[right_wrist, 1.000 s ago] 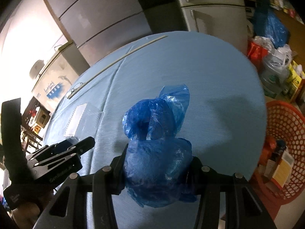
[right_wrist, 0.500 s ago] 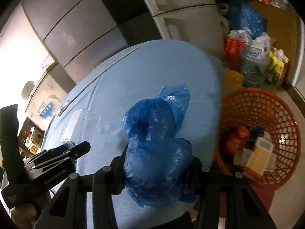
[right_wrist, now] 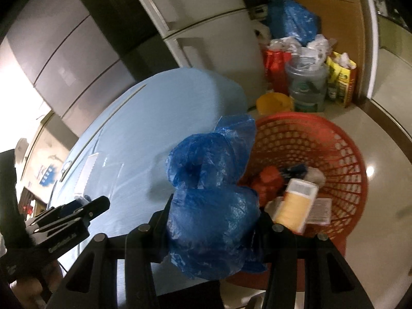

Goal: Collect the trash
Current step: 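Carry the container and blue bag with both tools to the red basket, then open the right tool to drop the blue bag into the basket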

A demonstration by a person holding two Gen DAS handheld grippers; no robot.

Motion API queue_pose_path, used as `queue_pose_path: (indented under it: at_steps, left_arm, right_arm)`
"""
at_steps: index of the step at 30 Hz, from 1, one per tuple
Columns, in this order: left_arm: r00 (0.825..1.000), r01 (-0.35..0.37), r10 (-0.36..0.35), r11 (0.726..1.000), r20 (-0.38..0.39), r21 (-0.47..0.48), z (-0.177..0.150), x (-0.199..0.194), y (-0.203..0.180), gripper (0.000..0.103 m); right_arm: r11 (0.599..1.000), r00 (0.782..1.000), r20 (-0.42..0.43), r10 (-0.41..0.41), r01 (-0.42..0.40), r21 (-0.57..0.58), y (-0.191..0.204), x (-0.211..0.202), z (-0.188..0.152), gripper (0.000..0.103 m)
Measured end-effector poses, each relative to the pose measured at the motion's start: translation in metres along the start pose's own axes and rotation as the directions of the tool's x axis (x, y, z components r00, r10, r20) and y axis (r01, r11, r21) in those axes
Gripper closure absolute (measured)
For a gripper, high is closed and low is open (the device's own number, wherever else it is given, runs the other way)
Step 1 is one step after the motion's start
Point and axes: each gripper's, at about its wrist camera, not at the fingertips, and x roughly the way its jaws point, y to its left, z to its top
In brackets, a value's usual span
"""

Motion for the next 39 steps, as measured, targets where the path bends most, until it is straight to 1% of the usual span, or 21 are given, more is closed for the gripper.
queue_pose_path:
  at_steps: [6, 10, 17, 21, 30, 36, 39]
  left_arm:
    - [0.999, 0.031, -0.032, 0.998, 0.007, 0.061, 0.009, 0.003, -0.03, 0.053]
    - [0.999, 0.049, -0.05, 0.995, 0.012, 0.089, 0.013, 0.002, -0.042, 0.053]
    - [0.998, 0.068, -0.07, 0.989, 0.008, 0.131, 0.018, 0.003, -0.066, 0.053]
    - [0.996, 0.083, -0.084, 0.984, 0.0, 0.156, 0.022, 0.006, -0.08, 0.053]
    - [0.993, 0.114, -0.114, 0.973, -0.014, 0.201, 0.03, 0.013, -0.109, 0.053]
    - [0.992, 0.126, -0.124, 0.968, -0.024, 0.217, 0.032, 0.016, -0.117, 0.053]
    - [0.992, 0.128, -0.124, 0.968, -0.028, 0.216, 0.034, 0.017, -0.118, 0.053]
  right_arm:
    - [0.997, 0.998, 0.021, -0.061, 0.06, 0.048, -0.034, -0.008, 0.005, 0.051]
    - [0.992, 0.995, 0.028, -0.1, 0.098, 0.073, -0.056, -0.012, 0.01, 0.051]
    - [0.986, 0.99, 0.026, -0.137, 0.133, 0.104, -0.083, -0.006, 0.022, 0.051]
    - [0.983, 0.989, 0.021, -0.144, 0.141, 0.114, -0.093, -0.003, 0.026, 0.051]
    - [0.981, 0.988, -0.021, -0.154, 0.155, 0.113, -0.11, 0.008, 0.026, 0.051]
    - [0.981, 0.987, -0.054, -0.151, 0.156, 0.118, -0.122, 0.02, 0.026, 0.05]
    - [0.982, 0.986, -0.086, -0.144, 0.153, 0.111, -0.126, 0.028, 0.026, 0.047]
